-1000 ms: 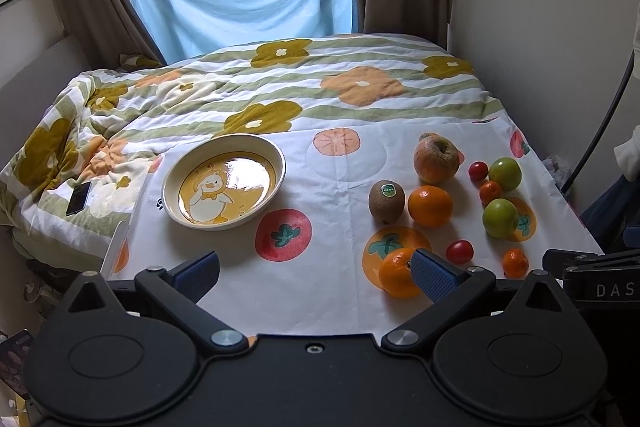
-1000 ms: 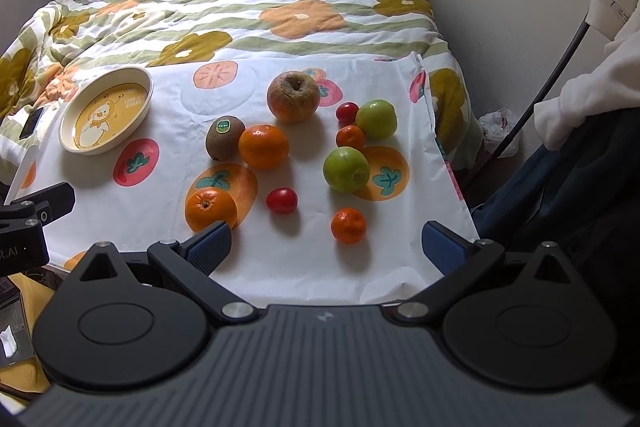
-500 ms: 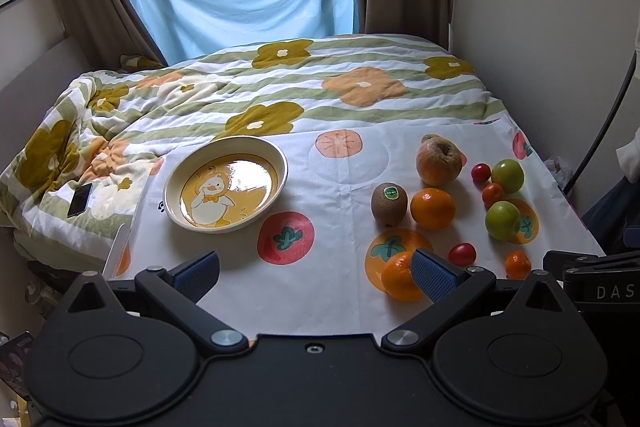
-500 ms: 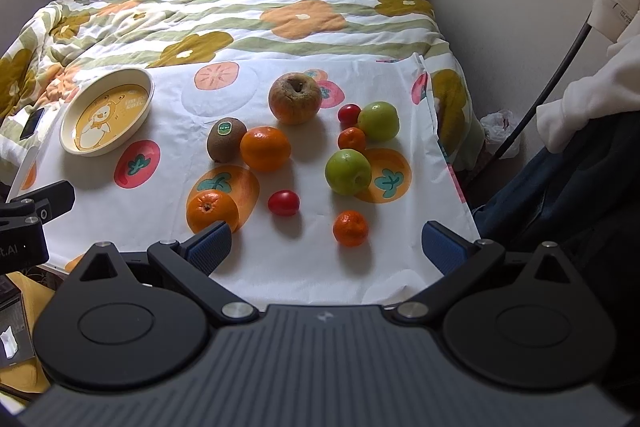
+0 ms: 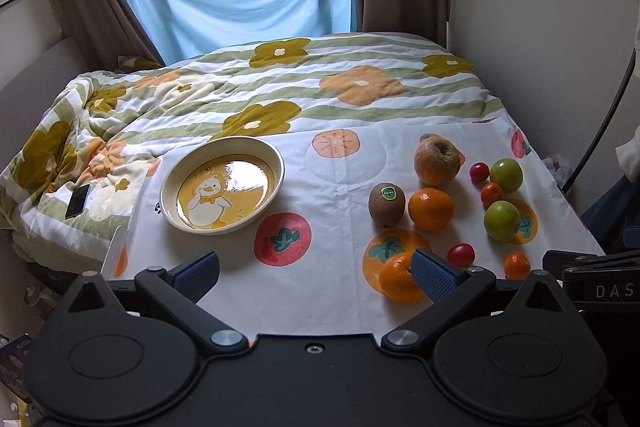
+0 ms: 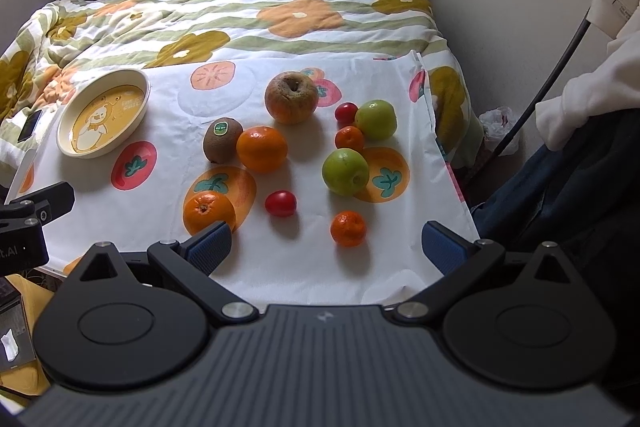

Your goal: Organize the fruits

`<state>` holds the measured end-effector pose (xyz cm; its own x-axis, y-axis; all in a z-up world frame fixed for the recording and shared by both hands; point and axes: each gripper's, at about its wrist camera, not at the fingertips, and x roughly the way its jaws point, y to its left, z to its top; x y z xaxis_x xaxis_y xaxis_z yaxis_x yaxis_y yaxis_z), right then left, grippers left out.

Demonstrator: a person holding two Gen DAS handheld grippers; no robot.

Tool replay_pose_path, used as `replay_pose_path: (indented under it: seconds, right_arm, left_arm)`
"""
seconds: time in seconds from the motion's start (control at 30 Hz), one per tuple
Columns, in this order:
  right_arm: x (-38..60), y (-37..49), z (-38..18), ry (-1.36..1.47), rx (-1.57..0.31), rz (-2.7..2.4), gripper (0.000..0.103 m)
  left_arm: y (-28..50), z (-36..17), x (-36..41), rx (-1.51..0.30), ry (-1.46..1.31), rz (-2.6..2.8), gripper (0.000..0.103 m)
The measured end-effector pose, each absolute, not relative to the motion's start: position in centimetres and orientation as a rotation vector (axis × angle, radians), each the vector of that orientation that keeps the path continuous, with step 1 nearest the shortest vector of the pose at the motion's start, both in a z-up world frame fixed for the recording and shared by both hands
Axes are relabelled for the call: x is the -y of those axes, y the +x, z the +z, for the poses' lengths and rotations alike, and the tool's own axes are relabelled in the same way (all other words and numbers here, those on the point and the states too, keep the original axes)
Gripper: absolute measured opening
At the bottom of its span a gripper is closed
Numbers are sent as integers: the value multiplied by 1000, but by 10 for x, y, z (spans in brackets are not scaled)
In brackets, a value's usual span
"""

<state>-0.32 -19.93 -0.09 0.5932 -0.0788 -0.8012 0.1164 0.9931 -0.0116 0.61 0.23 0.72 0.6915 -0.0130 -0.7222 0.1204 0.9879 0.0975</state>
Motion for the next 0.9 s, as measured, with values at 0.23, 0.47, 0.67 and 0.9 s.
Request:
replay_pose_path:
  seconds: [0.23,0.47,0.67,0.9]
  right_arm:
    - [200,-4,-1,42,-930,-114,103]
    - [199,-4,-1,44,-930,-114,103]
    - [199,-5,-1,42,-929,-116,103]
    - [203,-5,-3,41,-919,-128,103]
  left_arm:
    - [7,6,-2,-806,141,-75,103]
    - [7,4,-1,-806,136,-77,103]
    - [6,4,-1,-806,135,-78,103]
    - [11,-2,1,-806,132,-107,103]
